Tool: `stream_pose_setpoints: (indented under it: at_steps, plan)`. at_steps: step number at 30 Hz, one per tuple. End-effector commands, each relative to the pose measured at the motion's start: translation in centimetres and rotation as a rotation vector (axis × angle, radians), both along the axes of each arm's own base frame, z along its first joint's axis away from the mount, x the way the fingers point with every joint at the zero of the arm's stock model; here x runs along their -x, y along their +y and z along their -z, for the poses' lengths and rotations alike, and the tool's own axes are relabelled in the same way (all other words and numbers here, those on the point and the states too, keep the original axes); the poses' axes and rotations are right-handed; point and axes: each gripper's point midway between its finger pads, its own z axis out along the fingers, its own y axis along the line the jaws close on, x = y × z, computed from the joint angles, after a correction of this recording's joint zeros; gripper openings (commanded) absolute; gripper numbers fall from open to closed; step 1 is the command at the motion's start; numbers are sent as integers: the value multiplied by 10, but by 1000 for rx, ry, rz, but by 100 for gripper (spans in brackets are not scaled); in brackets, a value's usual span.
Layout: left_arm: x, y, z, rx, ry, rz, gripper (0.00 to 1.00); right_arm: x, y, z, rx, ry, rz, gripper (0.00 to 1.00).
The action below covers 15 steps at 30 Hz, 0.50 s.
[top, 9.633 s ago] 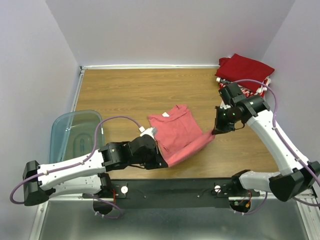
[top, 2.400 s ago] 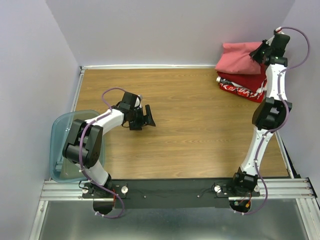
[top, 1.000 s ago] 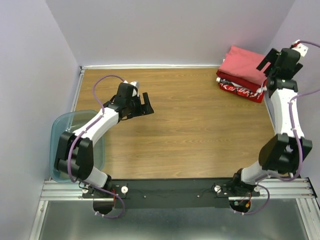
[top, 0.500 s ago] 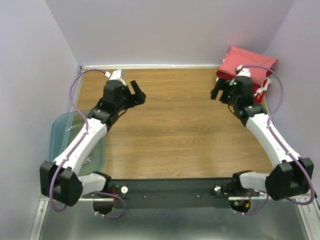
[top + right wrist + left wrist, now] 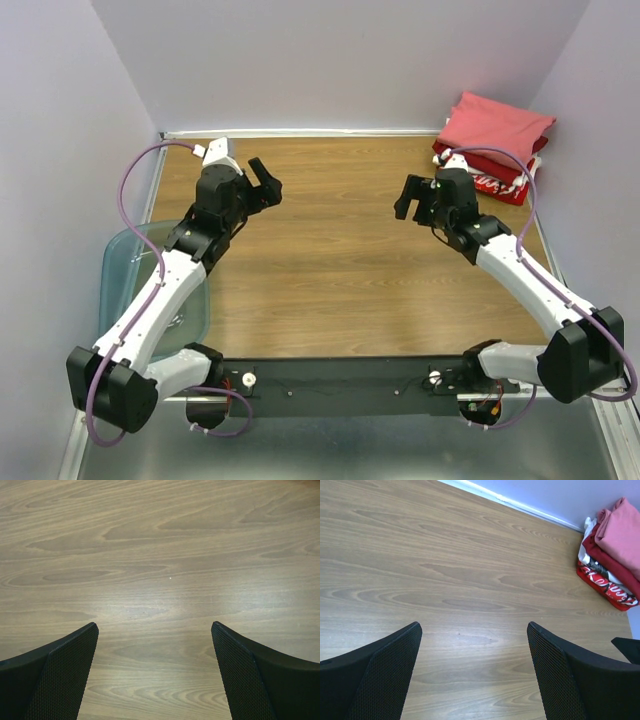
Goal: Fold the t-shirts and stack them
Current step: Reset both grippers
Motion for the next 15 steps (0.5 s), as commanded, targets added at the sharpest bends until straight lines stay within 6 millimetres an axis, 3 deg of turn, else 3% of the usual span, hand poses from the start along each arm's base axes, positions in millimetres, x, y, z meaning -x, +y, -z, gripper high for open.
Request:
stream_pose_setpoints:
  at_steps: [1,15]
  plan:
    - [4,10,-9,-9,-51,-46,94,2,-5,6,12,9,32,100]
    - [7,24,-18,-16,-77,-113,93,4,-4,8,19,11,19,100]
